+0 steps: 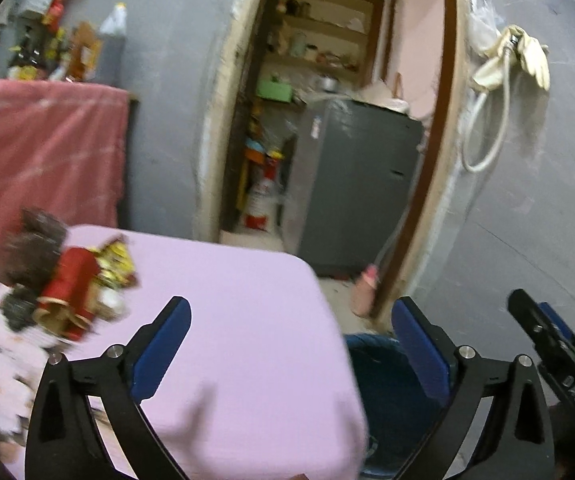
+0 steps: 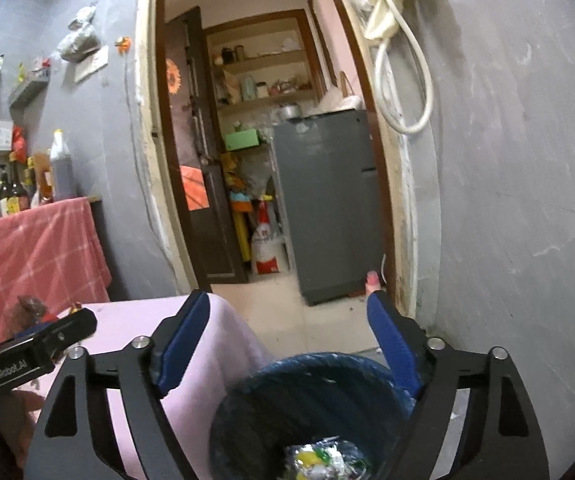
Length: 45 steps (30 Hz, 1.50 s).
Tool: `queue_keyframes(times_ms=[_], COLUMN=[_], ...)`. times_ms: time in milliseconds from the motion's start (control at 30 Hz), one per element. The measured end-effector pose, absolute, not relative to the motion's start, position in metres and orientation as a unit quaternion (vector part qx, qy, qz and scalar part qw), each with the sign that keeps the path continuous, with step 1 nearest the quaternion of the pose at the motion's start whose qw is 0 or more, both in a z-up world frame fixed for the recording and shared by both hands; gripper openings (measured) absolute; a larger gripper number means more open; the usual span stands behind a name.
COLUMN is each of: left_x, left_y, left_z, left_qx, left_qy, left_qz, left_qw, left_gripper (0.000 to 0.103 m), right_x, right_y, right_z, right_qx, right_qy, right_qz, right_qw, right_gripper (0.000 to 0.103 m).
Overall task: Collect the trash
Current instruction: 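Return both tools to the table toward the black bag and garlic bulb, then grasp the black plastic bag with the left tool while the right tool grasps the garlic bulb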
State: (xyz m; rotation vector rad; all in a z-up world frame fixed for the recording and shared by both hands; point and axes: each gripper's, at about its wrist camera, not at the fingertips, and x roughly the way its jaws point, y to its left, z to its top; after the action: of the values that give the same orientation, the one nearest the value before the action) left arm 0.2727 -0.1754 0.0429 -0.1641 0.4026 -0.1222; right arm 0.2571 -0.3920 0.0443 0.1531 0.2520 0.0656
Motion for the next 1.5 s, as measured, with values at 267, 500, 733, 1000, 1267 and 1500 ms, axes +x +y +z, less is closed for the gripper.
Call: queue_keyframes(times_ms=[267,500,733,1000,1267,1500], left_x=[0.256,0.244,0.231,0.223,0.232,0.250], left_y=[-0.126,-0.077,-0.017,0.045,0.079,0.092], left_z=[0.039,0.038,0.037,0.030,0.016,0.000], left_qx=[-0.069,-0.072,-0.091,-0.106,-0.109,-0.111], left_qy=[0.185,0.181,0.186,0.204,0.248,0.282], left_qz=[-0.003,0.035,0.077,0.117,0.118,0.092], left_qw=[0.980,0.980,0.975,0.966,0.955,0.948], left_gripper=[0.101,0.101,0.101,0.101,0.101,0.100], right_x=[0.253,0.256,0.265,0.274,0.296,0.315], right_y=[-0.357,-0.320,-0.274,-0.225,-0.176,-0.144], right_z=[0.056,0.057,0.053,0.044,0.031,0.014], right_qx=[0.070,0.061,0.050,0.029,-0.006,-0.034], right_qy=[0.105,0.104,0.121,0.145,0.188,0.230], right_qz=[0.061,0.090,0.128,0.165,0.202,0.221], right_qw=[0.990,0.989,0.983,0.975,0.961,0.947], right_gripper=[0.103,0.103,0.103,0.103,0.103,0.103])
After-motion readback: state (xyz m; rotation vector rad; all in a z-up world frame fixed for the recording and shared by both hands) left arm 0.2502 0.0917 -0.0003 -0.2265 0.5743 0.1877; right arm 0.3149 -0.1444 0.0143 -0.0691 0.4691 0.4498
